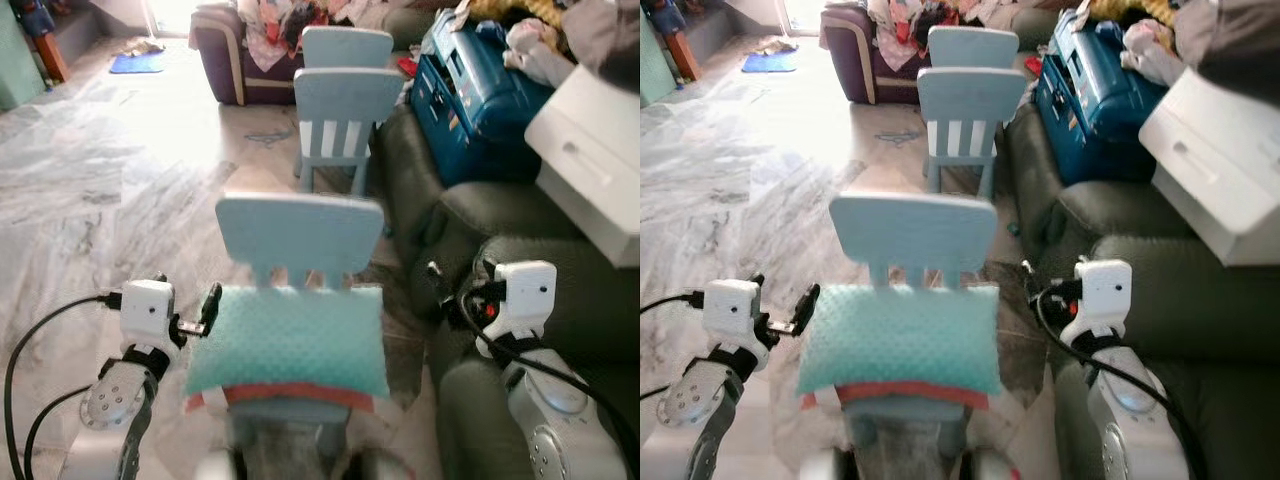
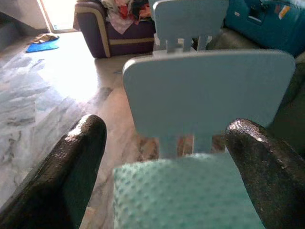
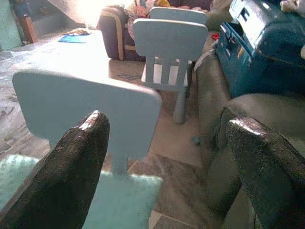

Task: Move the pillow to the sofa

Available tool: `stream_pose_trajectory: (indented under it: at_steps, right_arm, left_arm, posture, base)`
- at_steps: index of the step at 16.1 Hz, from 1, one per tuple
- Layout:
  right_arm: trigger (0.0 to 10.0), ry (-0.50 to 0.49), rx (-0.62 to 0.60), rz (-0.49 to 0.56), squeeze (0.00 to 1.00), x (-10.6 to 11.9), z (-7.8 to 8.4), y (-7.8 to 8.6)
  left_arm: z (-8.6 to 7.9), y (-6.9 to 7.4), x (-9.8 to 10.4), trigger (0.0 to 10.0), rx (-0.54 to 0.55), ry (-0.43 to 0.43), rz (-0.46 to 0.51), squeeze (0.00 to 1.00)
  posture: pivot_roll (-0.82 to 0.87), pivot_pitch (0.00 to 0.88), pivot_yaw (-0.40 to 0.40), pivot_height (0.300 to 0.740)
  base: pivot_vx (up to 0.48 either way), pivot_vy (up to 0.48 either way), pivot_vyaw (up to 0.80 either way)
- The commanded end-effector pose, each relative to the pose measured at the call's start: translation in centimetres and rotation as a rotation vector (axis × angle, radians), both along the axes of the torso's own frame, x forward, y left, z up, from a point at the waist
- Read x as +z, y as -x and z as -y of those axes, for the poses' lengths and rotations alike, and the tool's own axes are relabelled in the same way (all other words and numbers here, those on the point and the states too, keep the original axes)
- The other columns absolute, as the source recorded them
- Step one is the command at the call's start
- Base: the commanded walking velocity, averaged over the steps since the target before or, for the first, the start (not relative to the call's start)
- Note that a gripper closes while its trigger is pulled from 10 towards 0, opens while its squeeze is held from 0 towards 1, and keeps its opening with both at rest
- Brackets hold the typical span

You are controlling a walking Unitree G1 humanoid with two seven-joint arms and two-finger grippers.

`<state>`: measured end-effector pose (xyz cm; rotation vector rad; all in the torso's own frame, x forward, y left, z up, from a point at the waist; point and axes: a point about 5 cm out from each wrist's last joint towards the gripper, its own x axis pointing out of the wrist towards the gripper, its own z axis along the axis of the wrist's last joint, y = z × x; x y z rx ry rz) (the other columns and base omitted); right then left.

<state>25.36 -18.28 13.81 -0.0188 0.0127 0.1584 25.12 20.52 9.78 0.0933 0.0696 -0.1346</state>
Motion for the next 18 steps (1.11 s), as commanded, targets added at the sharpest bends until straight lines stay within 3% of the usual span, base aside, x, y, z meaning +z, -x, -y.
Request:
stream_pose_trajectory:
  at_steps: [1, 5, 18]
  right_arm:
    - [10.0, -0.003, 0.008, -0.009, 0.0, -0.09, -0.07, 0.07]
    - [10.0, -0.004, 0.009, -0.008, 0.0, -0.1, -0.11, 0.0]
    - [10.0, -0.001, 0.005, 0.002, 0.0, 0.0, -0.06, -0.42]
  left_arm:
    - [-0.05, 0.12, -0.17, 10.0, 0.001, -0.012, -0.015, 0.0]
    - [-0.03, 0.06, -0.12, 10.0, 0.002, -0.012, -0.015, 0.0]
    - [-0.26, -0.2, -0.1, 10.0, 0.033, -0.027, -0.017, 0.0]
  posture:
    - [-0.11, 0.135, -0.04, 0.6]
    - [-0.11, 0.135, -0.037, 0.56]
    - [-0.11, 0.132, -0.039, 0.56]
  base:
    - [0.0, 0.0, 0.0]
    - [0.0, 0.0, 0.0]
    - [0.0, 0.0, 0.0]
